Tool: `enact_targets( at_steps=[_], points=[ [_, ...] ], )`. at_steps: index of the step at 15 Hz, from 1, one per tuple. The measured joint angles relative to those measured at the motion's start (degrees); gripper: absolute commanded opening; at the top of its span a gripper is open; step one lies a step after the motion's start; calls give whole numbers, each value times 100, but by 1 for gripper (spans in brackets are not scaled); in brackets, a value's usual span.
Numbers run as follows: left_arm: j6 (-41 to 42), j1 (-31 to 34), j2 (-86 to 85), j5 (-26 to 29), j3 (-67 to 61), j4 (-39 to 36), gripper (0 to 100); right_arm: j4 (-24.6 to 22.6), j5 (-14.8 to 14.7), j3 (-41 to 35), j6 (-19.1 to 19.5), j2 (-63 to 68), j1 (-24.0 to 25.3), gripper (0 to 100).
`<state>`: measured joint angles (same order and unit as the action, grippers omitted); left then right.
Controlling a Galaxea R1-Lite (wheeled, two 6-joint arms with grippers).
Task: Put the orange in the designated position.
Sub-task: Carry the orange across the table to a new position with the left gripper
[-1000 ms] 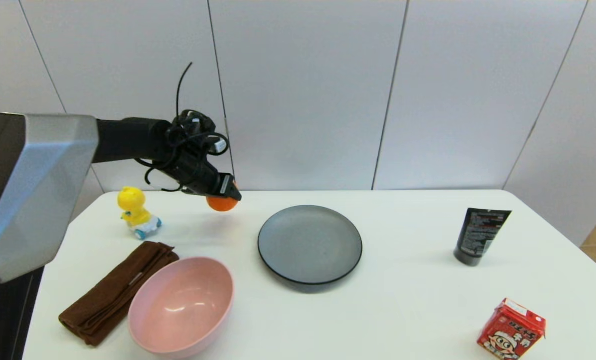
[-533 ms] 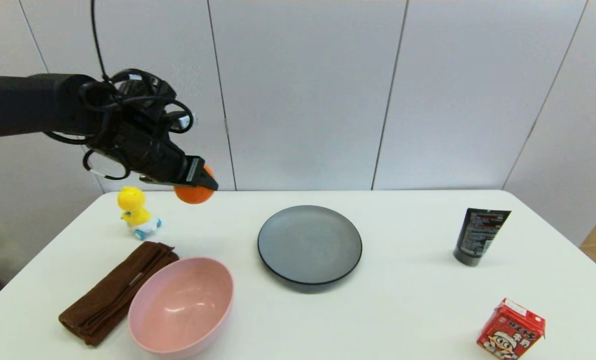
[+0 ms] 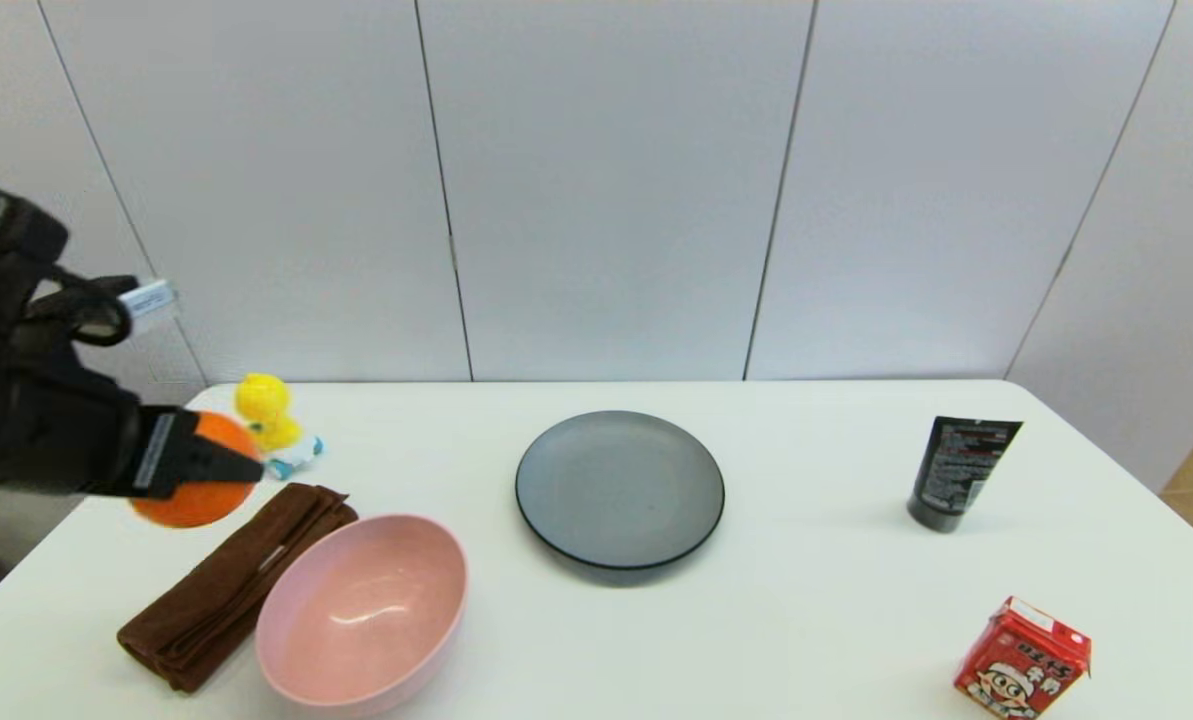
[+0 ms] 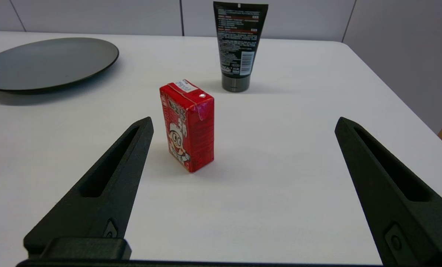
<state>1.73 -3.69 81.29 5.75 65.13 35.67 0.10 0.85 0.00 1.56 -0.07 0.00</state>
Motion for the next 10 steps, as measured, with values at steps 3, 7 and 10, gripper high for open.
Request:
enact_targets(
  at_steps=[3, 7, 10],
  points=[
    [-17, 696, -1015, -16, -1152, -76, 0, 0, 2, 0, -2, 0, 0, 100],
    [-39, 1240, -1566, -16, -2133, -880, 0, 0, 0, 0, -2, 0, 0, 100],
    [-116, 1339, -1469, -17, -2297, -1062, 0, 0, -1, 0, 0, 0, 0, 100]
  ],
)
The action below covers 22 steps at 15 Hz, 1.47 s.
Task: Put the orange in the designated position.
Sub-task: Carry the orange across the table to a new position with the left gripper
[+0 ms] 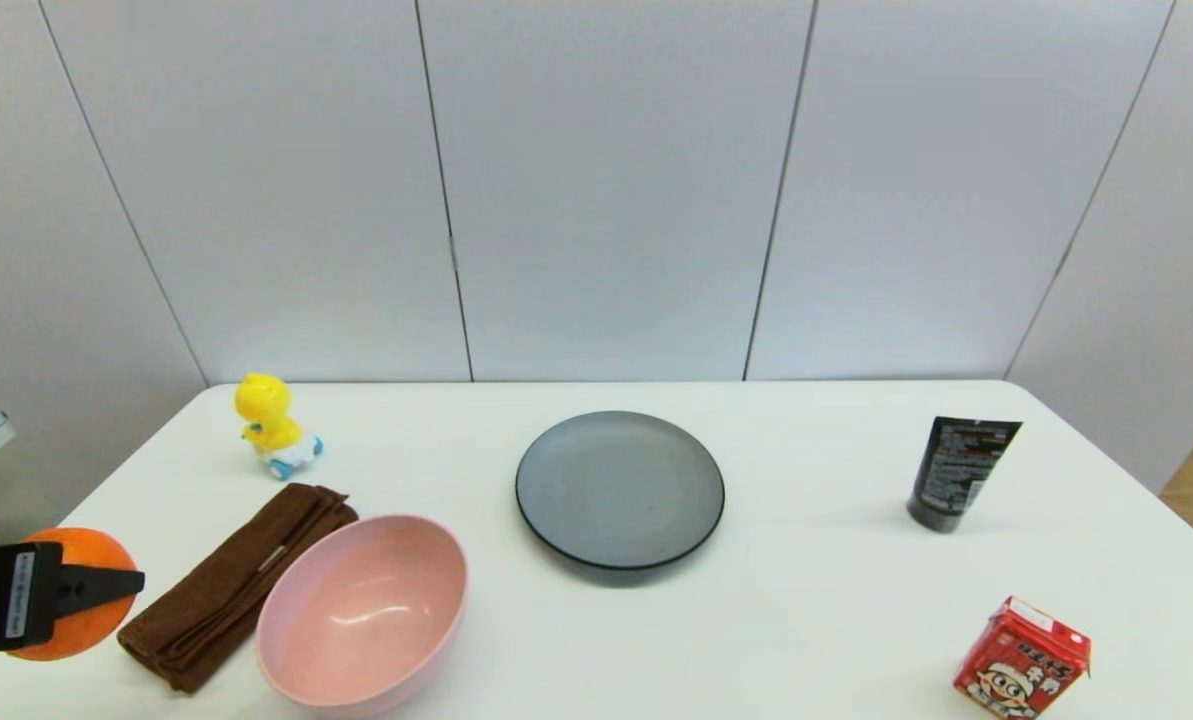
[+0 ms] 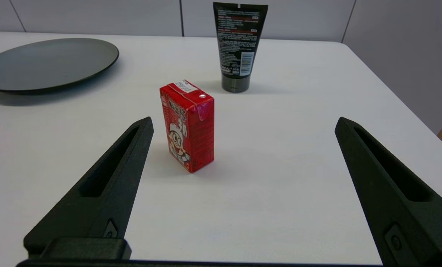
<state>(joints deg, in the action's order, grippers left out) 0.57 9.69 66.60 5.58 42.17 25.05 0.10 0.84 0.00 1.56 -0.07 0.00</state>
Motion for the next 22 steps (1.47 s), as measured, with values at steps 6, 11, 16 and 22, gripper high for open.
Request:
enact_targets(
  at_steps=[6, 11, 16, 22],
  points=[
    [-9, 39, 879, 9, 174, -816, 0, 0, 1, 0, 0, 0, 0, 100],
    [35, 138, 1898, 9, 855, -1039, 0, 0, 4, 0, 0, 0, 0, 100],
    [143, 386, 2820, 11, 1298, -1536, 0, -2, 1, 0, -2, 0, 0, 100],
    [155, 502, 3443, 9, 1312, -1833, 0, -2, 1, 0, -2, 0, 0, 100]
  ],
)
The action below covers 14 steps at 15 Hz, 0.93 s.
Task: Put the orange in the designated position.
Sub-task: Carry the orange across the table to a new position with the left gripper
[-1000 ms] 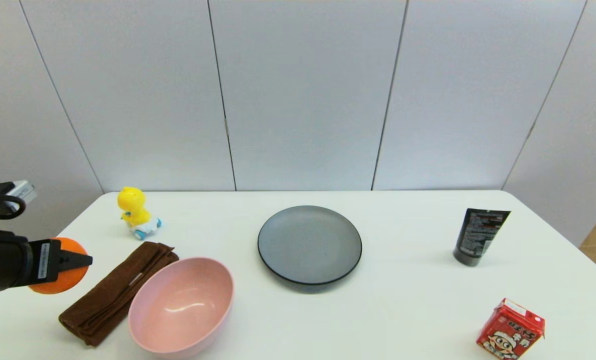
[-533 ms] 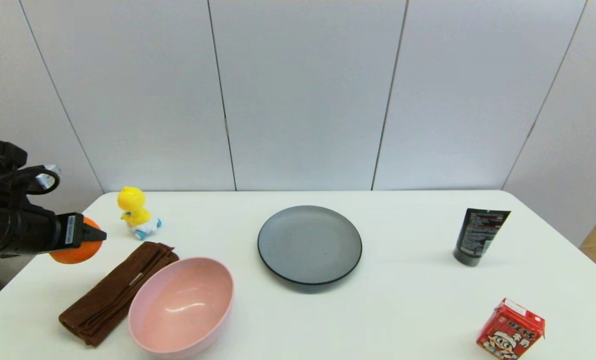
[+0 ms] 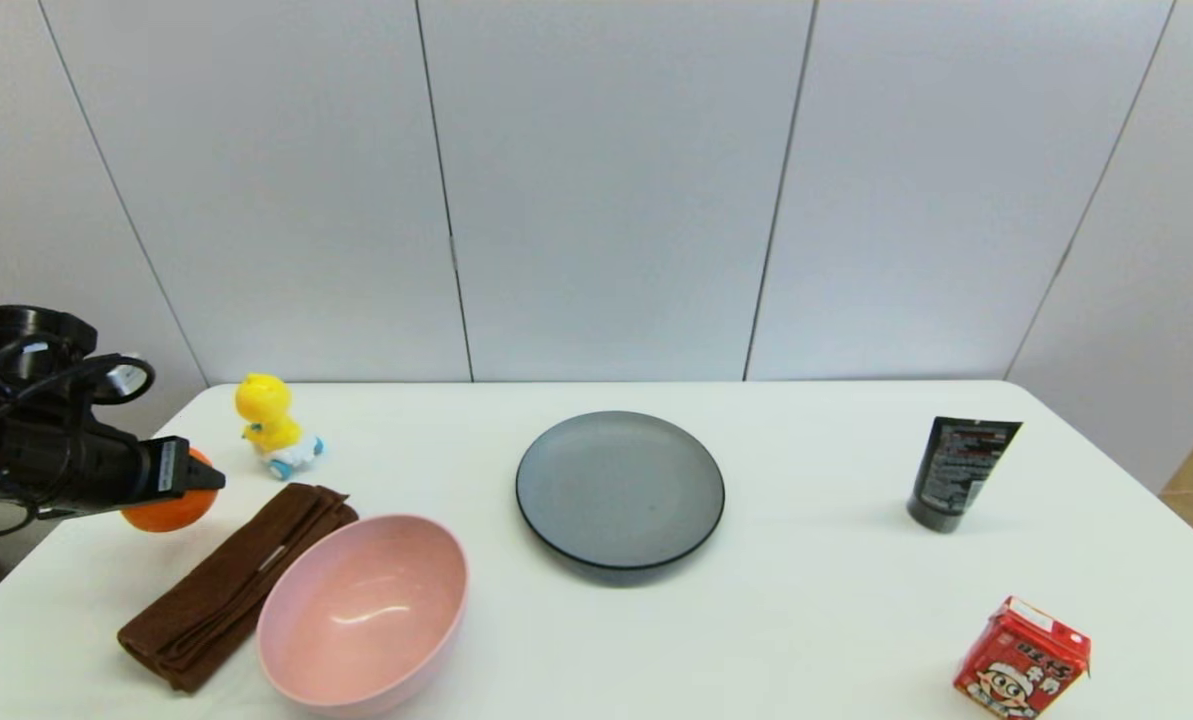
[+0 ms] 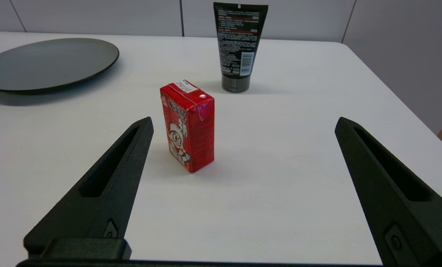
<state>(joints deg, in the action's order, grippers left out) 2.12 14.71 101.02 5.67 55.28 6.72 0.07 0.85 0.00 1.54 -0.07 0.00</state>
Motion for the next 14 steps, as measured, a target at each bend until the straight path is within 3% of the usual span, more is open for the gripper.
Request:
enact_targets(
  at_steps=[14],
  points=[
    [-37, 206, 258, 9, -226, -11, 0, 2, 0, 0, 0, 0, 0, 100]
  ],
)
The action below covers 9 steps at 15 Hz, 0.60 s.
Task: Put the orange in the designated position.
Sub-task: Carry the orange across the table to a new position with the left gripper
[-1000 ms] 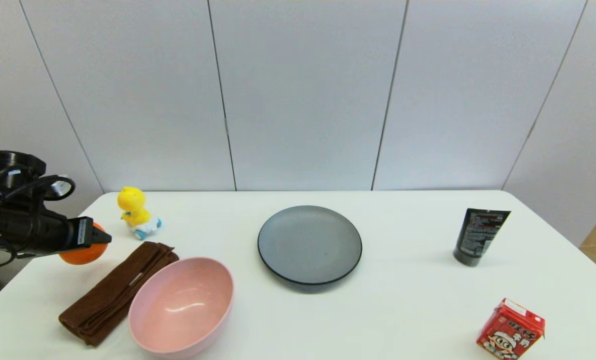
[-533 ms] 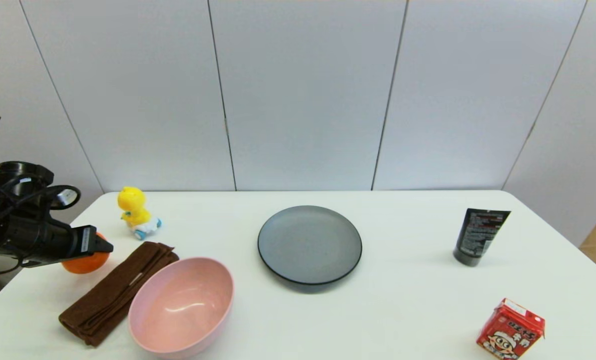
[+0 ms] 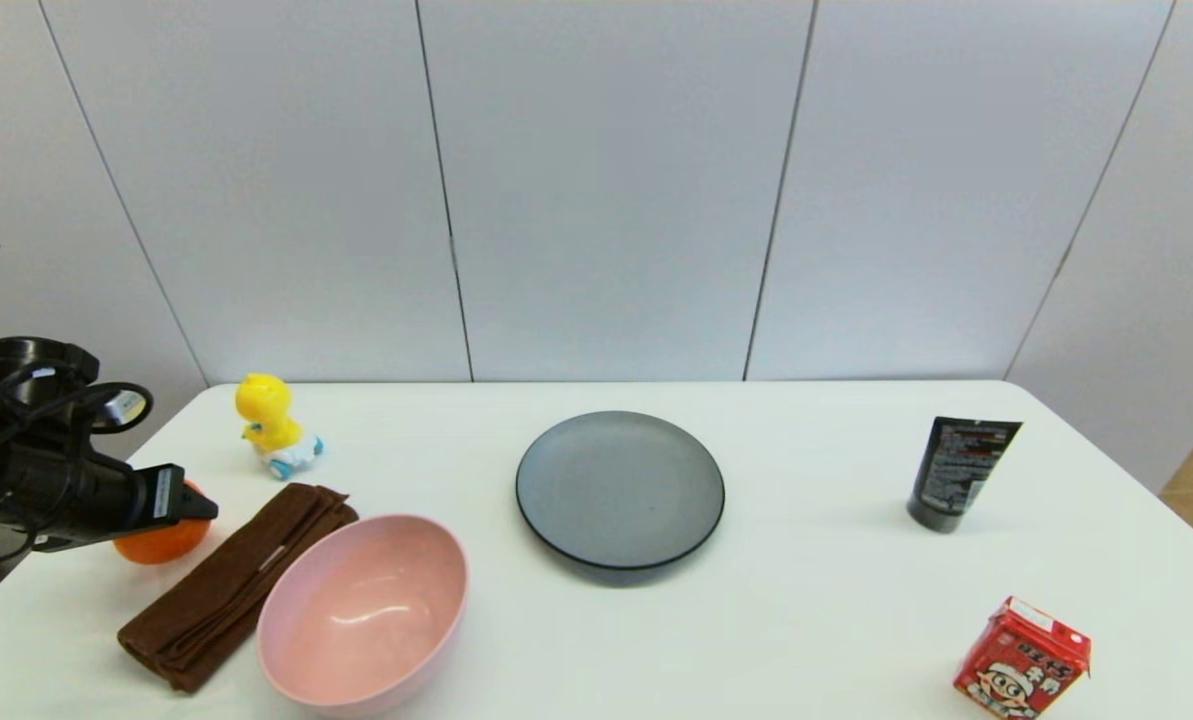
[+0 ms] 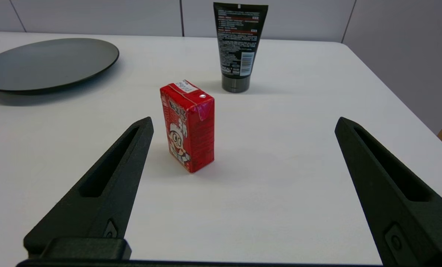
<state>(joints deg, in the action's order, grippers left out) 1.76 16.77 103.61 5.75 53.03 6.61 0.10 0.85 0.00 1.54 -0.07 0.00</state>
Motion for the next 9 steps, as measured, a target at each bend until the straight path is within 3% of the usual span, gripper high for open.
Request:
enact_targets(
  at_steps=[9],
  points=[
    [-11, 0, -5, 2, -22, -33, 0, 0, 0, 0, 2, 0, 0, 100]
  ],
)
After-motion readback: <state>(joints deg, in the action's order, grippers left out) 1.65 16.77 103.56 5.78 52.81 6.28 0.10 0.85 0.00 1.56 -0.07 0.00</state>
